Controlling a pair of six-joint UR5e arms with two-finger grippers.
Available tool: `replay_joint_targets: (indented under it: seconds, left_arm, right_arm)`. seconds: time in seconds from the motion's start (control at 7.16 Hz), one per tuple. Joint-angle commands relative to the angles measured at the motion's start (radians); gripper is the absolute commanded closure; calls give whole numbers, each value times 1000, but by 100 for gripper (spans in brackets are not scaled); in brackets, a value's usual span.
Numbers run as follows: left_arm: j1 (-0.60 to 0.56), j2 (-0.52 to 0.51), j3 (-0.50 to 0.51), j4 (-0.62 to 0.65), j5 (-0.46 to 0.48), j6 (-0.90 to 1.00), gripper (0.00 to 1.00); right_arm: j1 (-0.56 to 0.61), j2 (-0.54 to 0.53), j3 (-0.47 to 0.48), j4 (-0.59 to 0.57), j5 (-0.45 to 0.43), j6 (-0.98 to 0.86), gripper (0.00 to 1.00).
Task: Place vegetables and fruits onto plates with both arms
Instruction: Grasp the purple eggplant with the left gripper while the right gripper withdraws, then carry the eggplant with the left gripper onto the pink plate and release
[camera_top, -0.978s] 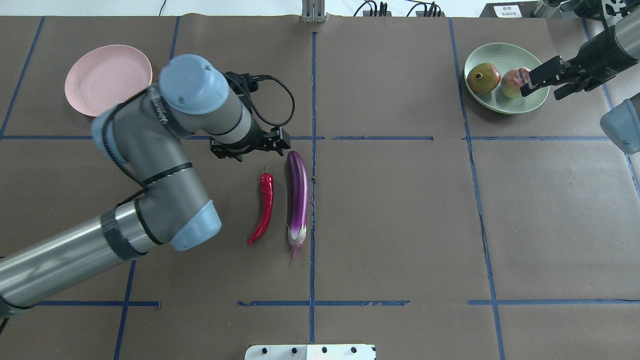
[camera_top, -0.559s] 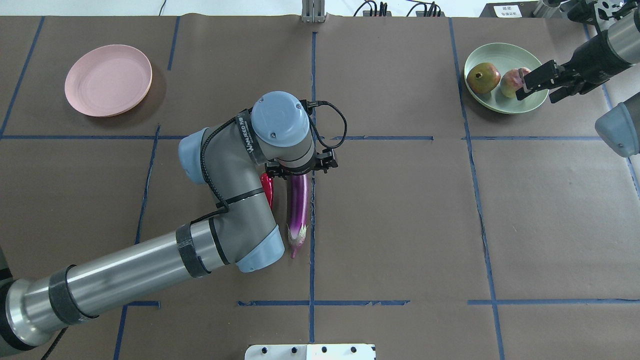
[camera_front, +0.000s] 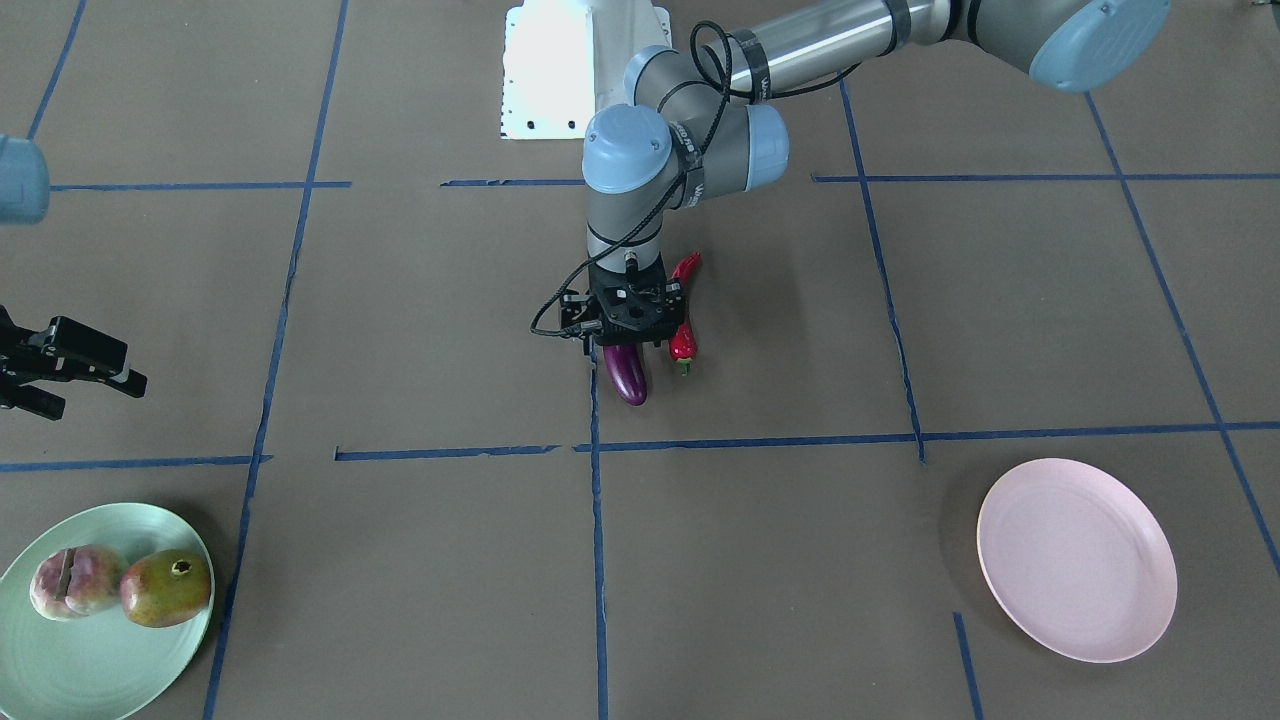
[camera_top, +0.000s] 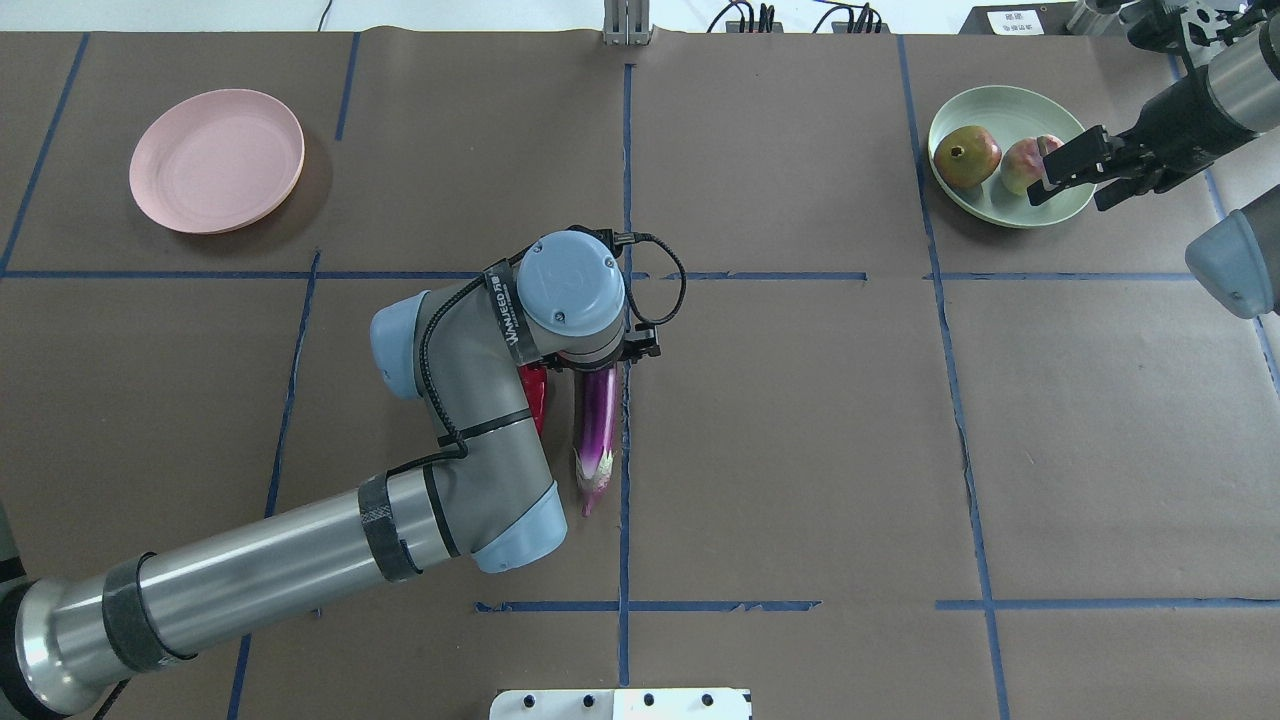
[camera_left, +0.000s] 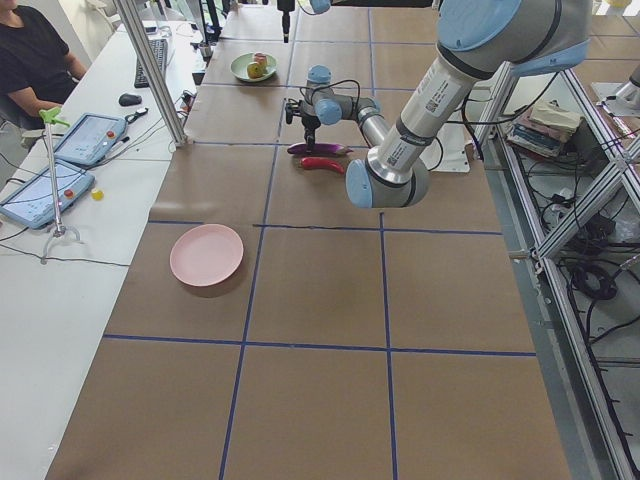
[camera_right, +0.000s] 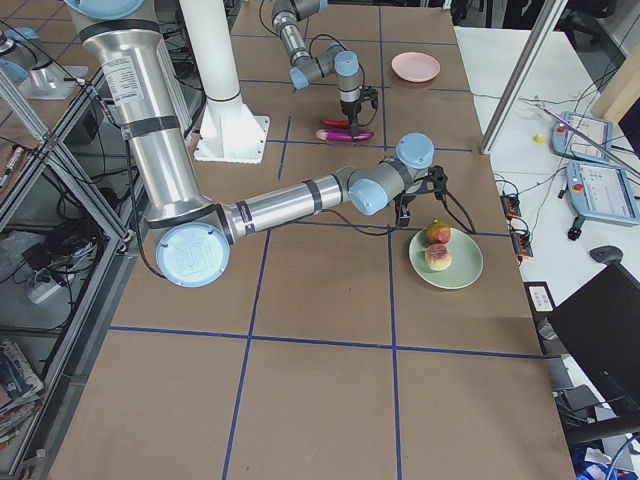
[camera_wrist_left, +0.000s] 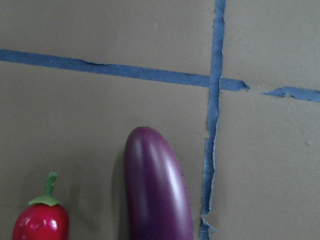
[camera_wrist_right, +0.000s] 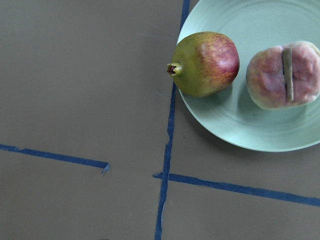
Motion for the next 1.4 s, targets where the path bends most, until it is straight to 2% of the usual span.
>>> replay_joint_targets:
  seconds: [0.0, 0.14, 0.42, 0.56, 0.7, 0.84, 0.98, 1.12, 1.26]
  left_arm:
    - [3, 5, -4, -1, 0, 3, 93]
    - [2, 1, -9, -1, -6, 3, 100]
    - [-29, -3, -90, -2, 1, -38, 100]
    - [-97, 0, -119, -1, -3, -48, 100]
    - [-174, 61, -141, -10, -6, -30, 100]
    - [-269, 120, -144, -26, -7, 93, 100]
    - [-364, 177, -132, -42, -10, 233, 100]
    - [-448, 201, -53, -56, -35, 289, 100]
    - [-562, 199, 98, -167, -118, 358, 100]
  right_arm:
    - [-6, 0, -2, -1, 2, 1, 0]
    - [-9, 1, -2, -1, 2, 1, 0]
    - [-16, 1, -1, 1, -1, 18, 0]
    - [-16, 1, 1, 1, 2, 18, 0]
    - [-16, 0, -1, 1, -1, 18, 0]
    - [-16, -11, -1, 1, -6, 18, 0]
    - [-15, -17, 1, 4, -7, 18, 0]
    - [-16, -17, 1, 4, -9, 18, 0]
    - [-16, -17, 1, 4, -16, 18, 0]
